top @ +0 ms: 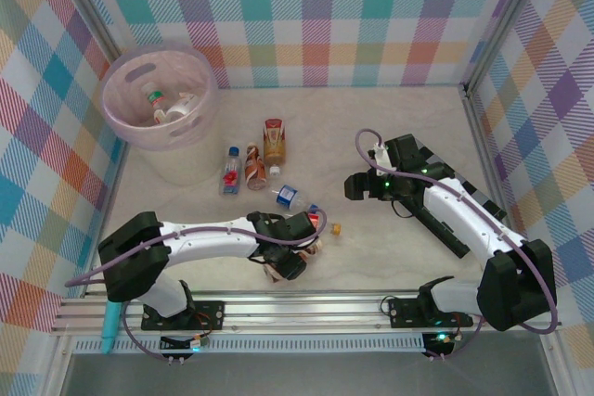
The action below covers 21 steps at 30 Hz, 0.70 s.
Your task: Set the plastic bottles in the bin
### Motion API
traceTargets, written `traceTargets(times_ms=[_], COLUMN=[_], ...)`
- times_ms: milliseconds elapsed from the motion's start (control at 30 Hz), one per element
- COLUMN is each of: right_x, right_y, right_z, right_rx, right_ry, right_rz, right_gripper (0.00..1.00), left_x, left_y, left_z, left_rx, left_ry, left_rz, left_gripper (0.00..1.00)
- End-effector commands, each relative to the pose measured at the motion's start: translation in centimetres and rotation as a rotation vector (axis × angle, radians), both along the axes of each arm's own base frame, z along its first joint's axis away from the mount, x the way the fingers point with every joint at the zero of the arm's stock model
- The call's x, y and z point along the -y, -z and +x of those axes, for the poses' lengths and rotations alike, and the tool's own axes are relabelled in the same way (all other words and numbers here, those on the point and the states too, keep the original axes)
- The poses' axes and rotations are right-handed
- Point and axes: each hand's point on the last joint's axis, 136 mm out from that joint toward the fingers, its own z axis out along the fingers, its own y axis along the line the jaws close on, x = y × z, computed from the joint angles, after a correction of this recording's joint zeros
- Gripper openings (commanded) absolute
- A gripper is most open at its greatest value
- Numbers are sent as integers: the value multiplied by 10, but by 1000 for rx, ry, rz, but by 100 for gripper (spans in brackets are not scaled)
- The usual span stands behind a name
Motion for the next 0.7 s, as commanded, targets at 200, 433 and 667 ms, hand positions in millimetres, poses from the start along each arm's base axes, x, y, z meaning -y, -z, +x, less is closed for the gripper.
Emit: traceTargets(times_ms=[200, 433, 667], right_x=[-4, -7, -9], right_y=[-8, -10, -14], right_z=[2, 4, 2], right_rx=[22, 26, 31], right_ry=[-15, -19, -20], right_rz=[27, 42, 61], right_gripper=[96, 96, 96], left_x=[10, 13, 14], left_y=[-32, -68, -92], left_z=[-6, -2, 8], left_rx=[-20, 20, 33], left_ry=[29, 40, 46], left_rz=[-37, -88, -115], left_gripper=[36, 26, 6])
